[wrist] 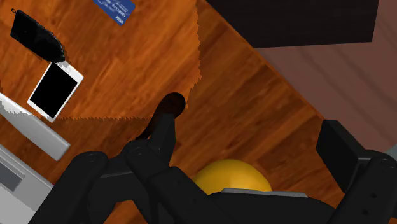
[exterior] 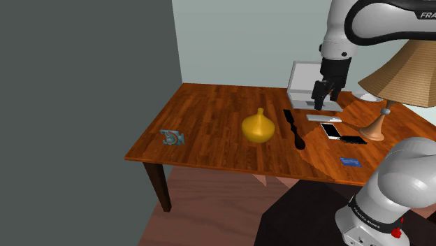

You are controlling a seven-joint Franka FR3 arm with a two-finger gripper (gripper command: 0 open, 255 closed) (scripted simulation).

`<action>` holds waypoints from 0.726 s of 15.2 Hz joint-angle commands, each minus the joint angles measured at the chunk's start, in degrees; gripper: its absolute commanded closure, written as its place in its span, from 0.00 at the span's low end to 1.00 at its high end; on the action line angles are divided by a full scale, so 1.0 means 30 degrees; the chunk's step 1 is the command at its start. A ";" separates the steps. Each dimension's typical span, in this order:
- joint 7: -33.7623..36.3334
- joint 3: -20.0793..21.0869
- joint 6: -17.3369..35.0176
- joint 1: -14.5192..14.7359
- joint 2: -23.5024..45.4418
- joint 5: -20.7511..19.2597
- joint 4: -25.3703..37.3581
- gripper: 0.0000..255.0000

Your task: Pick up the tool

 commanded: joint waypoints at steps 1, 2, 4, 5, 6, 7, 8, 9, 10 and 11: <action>0.0000 0.0000 0.0000 0.0000 0.0000 0.0000 0.0000 0.00; -0.0095 -0.0248 0.0633 -0.0137 0.0277 -0.0158 -0.0303 0.00; -0.0281 -0.0750 0.1912 -0.0413 0.0917 -0.0463 -0.0836 0.00; -0.0373 -0.1002 0.2558 -0.0552 0.1280 -0.0608 -0.1066 0.00; -0.0466 -0.1255 0.3208 -0.0690 0.1670 -0.0746 -0.1270 0.00; -0.0558 -0.1509 0.3860 -0.0827 0.2089 -0.0878 -0.1450 0.00; -0.0652 -0.1762 0.4514 -0.0962 0.2534 -0.1001 -0.1603 0.00; -0.0744 -0.2020 0.5169 -0.1089 0.3007 -0.1117 -0.1730 0.00; -0.0838 -0.2279 0.5823 -0.1211 0.3505 -0.1224 -0.1831 0.00; -0.0935 -0.2540 0.6476 -0.1327 0.4029 -0.1320 -0.1906 0.00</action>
